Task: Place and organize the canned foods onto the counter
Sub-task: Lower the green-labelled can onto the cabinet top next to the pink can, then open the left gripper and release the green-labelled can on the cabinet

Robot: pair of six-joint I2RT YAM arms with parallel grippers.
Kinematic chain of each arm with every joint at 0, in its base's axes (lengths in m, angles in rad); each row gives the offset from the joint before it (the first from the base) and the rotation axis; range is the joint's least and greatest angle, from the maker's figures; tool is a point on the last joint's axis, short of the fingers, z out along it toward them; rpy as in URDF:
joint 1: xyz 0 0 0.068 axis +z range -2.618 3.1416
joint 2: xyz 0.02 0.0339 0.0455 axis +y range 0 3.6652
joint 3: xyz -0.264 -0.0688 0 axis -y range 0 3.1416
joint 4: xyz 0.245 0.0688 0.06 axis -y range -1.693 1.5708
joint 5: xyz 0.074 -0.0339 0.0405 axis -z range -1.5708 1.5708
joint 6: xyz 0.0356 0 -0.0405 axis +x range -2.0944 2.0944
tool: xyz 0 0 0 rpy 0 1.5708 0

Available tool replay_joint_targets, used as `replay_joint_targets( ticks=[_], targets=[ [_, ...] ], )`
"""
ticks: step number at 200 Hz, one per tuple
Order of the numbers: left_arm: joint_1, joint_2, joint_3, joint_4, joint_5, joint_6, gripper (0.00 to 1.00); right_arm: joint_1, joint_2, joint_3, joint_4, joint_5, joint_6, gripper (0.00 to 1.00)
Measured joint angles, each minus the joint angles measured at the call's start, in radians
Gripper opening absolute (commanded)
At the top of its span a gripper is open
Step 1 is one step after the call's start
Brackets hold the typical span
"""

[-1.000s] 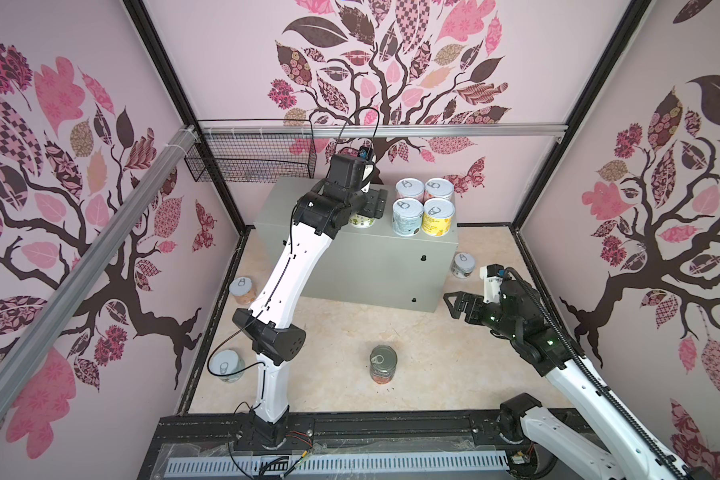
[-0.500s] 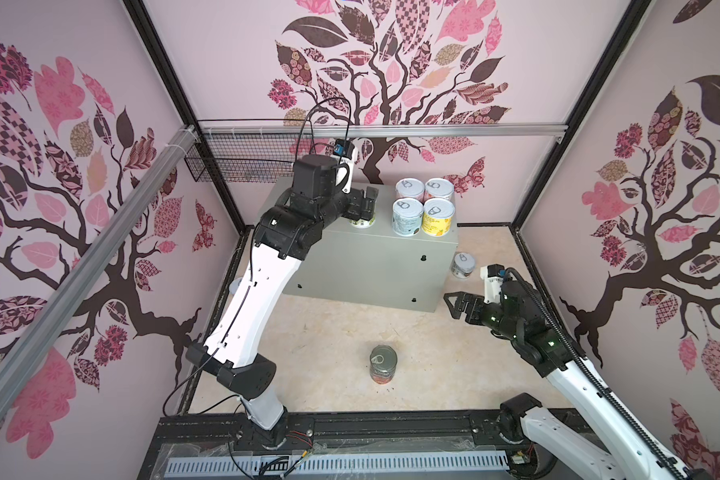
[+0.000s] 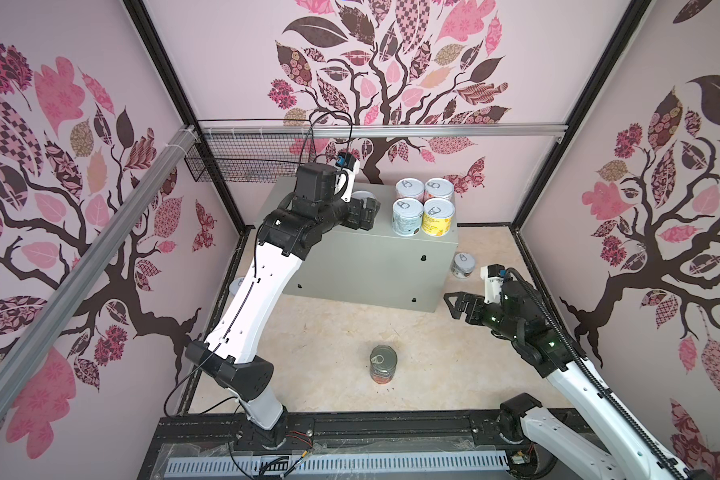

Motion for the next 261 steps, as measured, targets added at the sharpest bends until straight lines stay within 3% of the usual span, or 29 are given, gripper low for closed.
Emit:
replay_joint_targets(
  ticks=[91,190,261],
  targets=[
    [0.007,0.085,0.001,-0.003,-0.027,0.006,0.95,0.0,0.013,-0.002,0.015,-0.011,0.001,1.0],
    [0.012,0.136,0.056,0.009,-0.005,0.008,0.64,0.0,0.013,-0.007,0.021,-0.015,0.001,1.0],
    [0.012,0.241,0.18,0.013,0.0,0.01,0.61,0.0,0.015,-0.007,0.024,-0.016,0.001,1.0]
  ],
)
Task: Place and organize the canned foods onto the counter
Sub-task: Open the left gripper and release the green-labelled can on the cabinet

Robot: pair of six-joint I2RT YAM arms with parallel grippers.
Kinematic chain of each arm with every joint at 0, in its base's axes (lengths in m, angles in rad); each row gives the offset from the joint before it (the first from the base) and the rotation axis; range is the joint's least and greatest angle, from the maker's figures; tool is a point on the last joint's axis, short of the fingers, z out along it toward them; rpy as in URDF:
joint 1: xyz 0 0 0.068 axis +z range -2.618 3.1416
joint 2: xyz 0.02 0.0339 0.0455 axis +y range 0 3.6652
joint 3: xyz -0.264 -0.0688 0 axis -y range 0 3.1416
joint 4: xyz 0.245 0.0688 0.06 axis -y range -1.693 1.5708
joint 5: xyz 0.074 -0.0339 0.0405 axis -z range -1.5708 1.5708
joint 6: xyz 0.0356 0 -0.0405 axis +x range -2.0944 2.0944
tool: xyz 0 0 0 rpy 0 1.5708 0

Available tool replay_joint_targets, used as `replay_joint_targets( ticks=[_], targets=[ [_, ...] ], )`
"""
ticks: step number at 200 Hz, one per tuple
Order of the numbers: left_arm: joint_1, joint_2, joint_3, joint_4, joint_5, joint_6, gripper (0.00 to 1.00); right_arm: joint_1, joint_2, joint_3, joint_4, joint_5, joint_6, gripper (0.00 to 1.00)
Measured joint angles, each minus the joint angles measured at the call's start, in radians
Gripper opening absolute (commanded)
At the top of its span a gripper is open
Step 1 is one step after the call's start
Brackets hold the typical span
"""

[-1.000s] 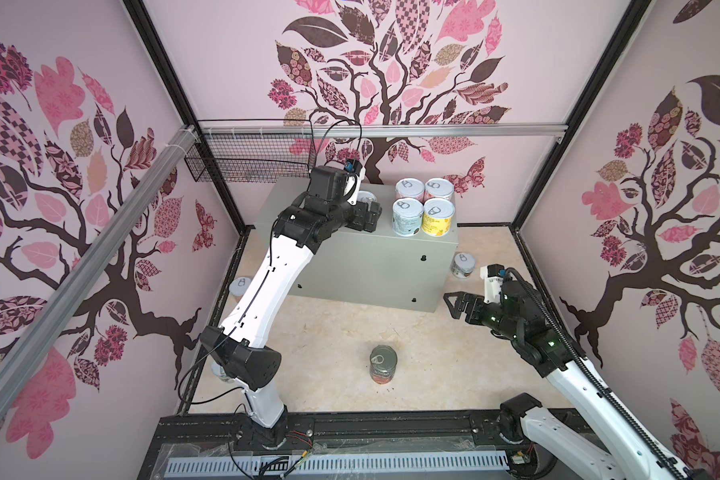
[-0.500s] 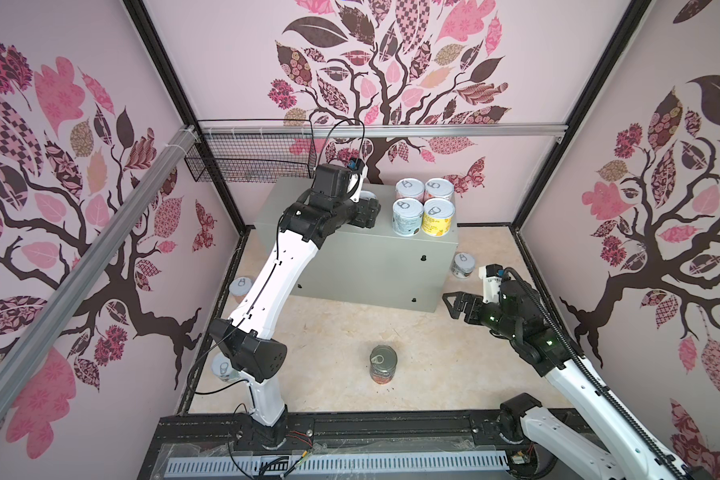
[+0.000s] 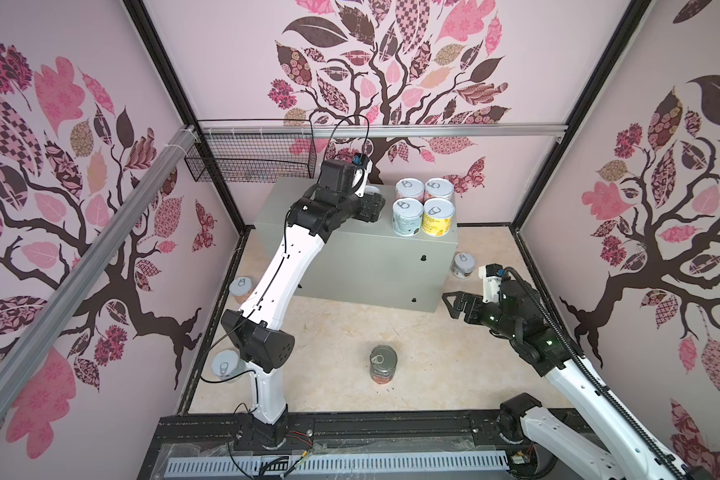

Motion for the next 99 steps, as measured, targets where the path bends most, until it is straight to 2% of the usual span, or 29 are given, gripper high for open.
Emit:
replay_joint_targets(
  ticks=[99],
  targets=[
    [0.0,0.114,0.144,0.004,0.01,-0.013,0.62,0.0,0.006,0.0,0.011,0.0,0.0,1.0]
  ],
)
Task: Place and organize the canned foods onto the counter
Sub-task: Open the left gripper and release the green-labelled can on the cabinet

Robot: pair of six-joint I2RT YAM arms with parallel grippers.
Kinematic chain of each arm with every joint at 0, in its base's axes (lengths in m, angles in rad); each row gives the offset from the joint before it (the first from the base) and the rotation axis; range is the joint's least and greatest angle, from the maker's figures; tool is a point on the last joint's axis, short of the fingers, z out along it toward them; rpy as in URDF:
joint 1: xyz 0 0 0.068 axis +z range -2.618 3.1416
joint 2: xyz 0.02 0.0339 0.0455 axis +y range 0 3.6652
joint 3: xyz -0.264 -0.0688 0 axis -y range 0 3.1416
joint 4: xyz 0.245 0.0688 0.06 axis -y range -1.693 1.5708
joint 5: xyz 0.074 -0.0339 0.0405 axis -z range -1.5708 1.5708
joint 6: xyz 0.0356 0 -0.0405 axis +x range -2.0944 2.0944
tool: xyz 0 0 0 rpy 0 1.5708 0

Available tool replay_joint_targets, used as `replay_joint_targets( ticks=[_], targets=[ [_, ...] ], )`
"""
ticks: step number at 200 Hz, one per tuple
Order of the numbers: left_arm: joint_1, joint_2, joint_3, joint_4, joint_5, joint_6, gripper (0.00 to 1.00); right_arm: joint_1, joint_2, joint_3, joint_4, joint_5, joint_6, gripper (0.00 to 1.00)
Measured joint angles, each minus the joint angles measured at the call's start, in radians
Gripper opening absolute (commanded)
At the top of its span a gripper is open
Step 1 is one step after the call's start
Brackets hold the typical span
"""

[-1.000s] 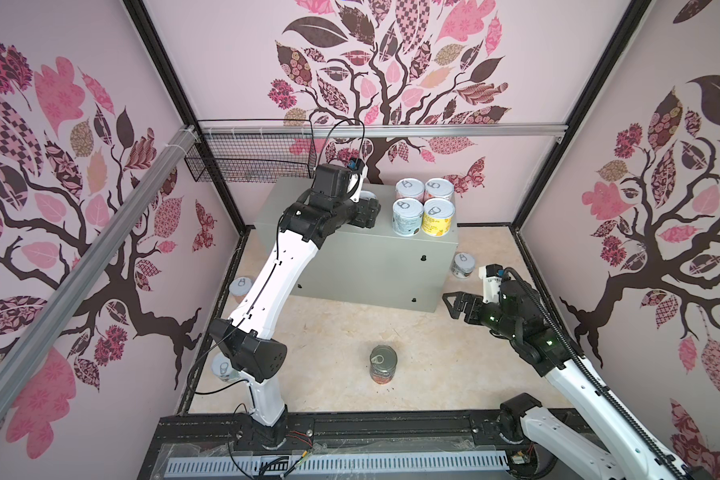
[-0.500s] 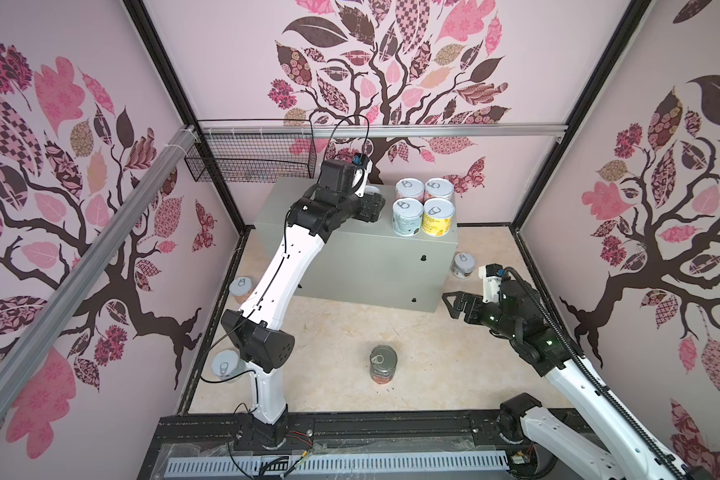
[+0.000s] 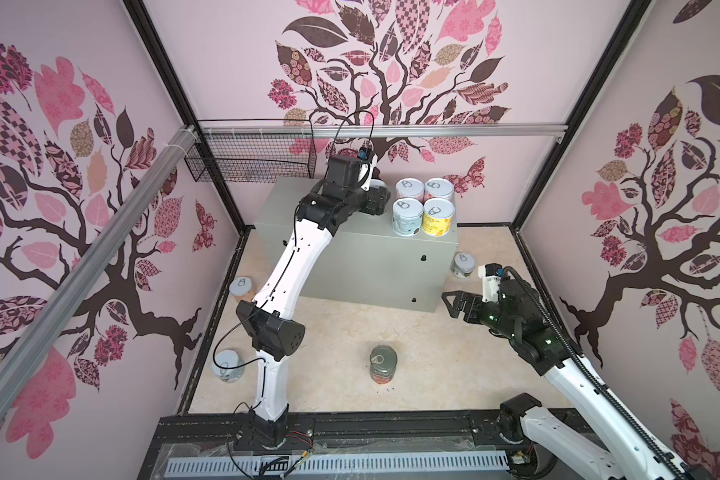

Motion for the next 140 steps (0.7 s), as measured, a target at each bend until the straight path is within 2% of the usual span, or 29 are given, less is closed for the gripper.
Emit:
replay_joint_targets(
  ticks=[23,69,140],
  targets=[
    [0.001,0.002,0.003,0.004,0.006,-0.015,0.65,0.0,0.0,-0.005,0.005,0.0,0.0,1.0],
    [0.001,0.002,0.003,0.006,0.01,-0.026,0.79,0.0,-0.002,-0.018,0.003,-0.004,0.0,1.0],
    [0.001,0.002,0.003,-0.002,0.0,-0.048,0.89,0.0,-0.027,-0.018,0.002,-0.005,0.0,1.0]
  ],
)
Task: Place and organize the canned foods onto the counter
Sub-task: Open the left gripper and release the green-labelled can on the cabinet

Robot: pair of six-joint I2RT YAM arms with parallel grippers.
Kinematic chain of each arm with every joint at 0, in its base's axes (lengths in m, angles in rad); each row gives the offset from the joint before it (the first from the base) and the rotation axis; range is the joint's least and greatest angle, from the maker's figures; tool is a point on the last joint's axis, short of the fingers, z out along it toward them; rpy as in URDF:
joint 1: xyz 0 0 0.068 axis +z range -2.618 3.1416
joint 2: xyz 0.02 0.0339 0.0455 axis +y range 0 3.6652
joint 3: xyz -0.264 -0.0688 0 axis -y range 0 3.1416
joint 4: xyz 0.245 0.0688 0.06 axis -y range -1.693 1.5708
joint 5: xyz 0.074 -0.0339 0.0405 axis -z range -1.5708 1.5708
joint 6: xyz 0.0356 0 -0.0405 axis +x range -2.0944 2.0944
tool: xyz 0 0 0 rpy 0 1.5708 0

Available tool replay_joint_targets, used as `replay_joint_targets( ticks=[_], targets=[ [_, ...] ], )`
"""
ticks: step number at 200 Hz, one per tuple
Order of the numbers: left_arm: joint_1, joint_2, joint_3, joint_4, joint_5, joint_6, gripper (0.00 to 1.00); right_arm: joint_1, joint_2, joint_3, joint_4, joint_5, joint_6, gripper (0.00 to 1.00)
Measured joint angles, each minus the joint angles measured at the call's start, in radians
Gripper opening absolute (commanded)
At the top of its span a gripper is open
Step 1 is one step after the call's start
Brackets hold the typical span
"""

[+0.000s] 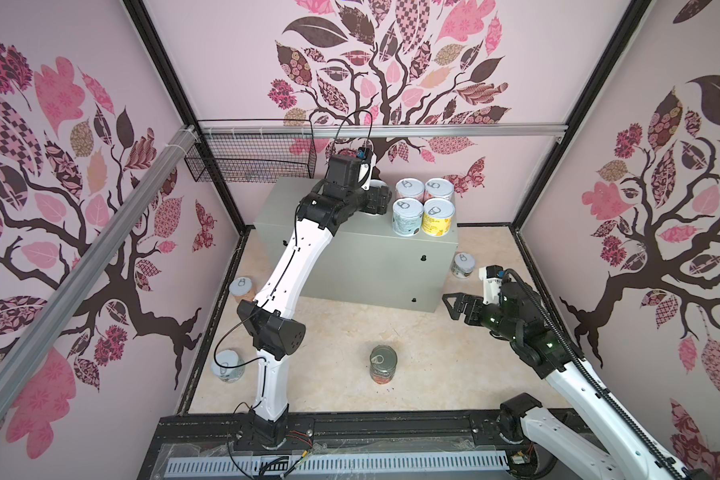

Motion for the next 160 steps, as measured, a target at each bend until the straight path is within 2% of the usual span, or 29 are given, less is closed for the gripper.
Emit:
replay_joint_targets(
  ticks=[90,133,160],
  targets=[
    [0.011,-0.01,0.029,0.003,-0.007,-0.047,0.94,0.0,-0.022,0.0,0.0,-0.006,0.0,1.0],
    [0.092,-0.089,0.018,0.033,0.035,-0.113,0.94,0.0,-0.031,0.0,0.0,-0.015,0.0,1.0],
    [0.166,-0.186,-0.058,0.069,0.051,-0.153,0.87,0.0,-0.033,0.0,0.0,-0.021,0.0,1.0]
  ],
)
